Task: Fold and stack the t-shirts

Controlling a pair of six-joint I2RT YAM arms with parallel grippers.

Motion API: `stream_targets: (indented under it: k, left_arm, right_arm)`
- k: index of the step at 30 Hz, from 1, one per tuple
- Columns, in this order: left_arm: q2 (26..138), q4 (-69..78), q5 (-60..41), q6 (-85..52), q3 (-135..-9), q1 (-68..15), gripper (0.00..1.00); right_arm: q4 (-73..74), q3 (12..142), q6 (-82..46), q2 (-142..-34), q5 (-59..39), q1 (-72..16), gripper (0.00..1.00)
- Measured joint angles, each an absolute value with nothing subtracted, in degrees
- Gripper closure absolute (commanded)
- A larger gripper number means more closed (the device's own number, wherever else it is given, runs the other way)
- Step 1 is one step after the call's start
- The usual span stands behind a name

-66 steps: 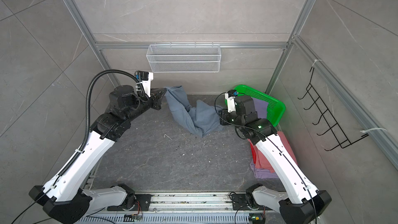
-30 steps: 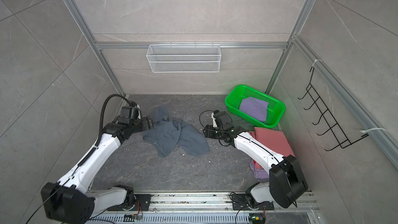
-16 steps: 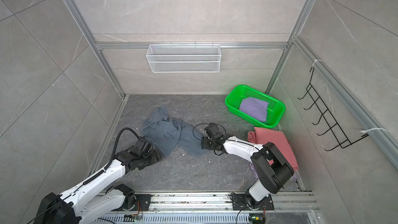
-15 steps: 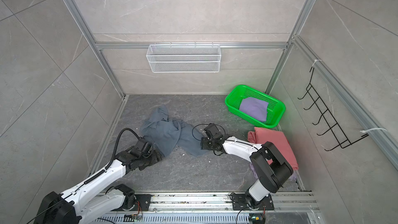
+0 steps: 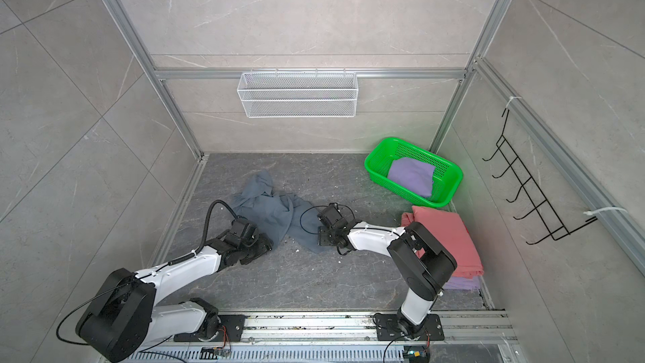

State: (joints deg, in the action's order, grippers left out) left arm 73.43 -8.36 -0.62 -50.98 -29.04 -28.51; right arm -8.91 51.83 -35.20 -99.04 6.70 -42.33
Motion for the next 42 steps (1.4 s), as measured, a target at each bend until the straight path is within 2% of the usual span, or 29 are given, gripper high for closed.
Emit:
stream_targets:
  k: [2,4,6,9,12,19,24,27,33,38,42]
  left_arm:
    - [74.3,-7.1,-0.6,-50.9,-29.1,-28.6,0.69]
    - [74.8,-6.7,-0.6,-50.6,-29.2,-28.6,0.82]
    - [74.8,-6.6,-0.6,-50.0,-29.4,-28.7,0.99]
    - [72.6,-8.0,-0.6,-47.9,-31.0,-28.7,1.00]
    - [65.0,-12.1,-0.1,-45.0,-34.3,-28.7,1.00]
    - [44.9,-25.6,6.8,-35.3,-52.9,-28.7,1.00]
    - [38.4,-32.4,13.8,-28.5,-65.5,-28.7,1.00]
    - [37.5,-33.1,16.8,-25.5,-69.5,-28.7,1.00]
    - [42.9,-32.0,20.2,-21.0,-70.3,-28.6,1.00]
    - [55.9,-28.6,20.2,-17.2,-74.3,-27.3,1.00]
    - [67.3,-27.9,15.9,-14.8,-83.6,-22.0,1.00]
  right_arm:
    - [-8.7,52.0,-35.6,-99.5,7.2,-42.6,0.70]
    - [-8.5,52.0,-36.4,-99.7,7.5,-42.7,0.86]
    - [-8.5,51.9,-37.0,-99.6,7.8,-42.7,0.93]
    - [-9.2,51.8,-37.5,-98.0,9.7,-42.7,0.98]
    - [-11.2,51.9,-36.4,-91.6,13.4,-42.8,1.00]
    - [-16.7,60.0,-28.0,-68.0,24.9,-42.8,1.00]
    - [-18.6,67.0,-19.3,-56.5,30.9,-42.8,1.00]
    - [-19.0,69.8,-14.8,-53.5,33.8,-42.8,1.00]
    - [-16.9,71.9,-6.0,-56.8,39.0,-42.8,1.00]
    - [-13.3,75.6,-1.6,-68.8,38.3,-39.1,1.00]
    - [-13.1,81.7,-1.5,-76.6,34.3,-32.5,1.00]
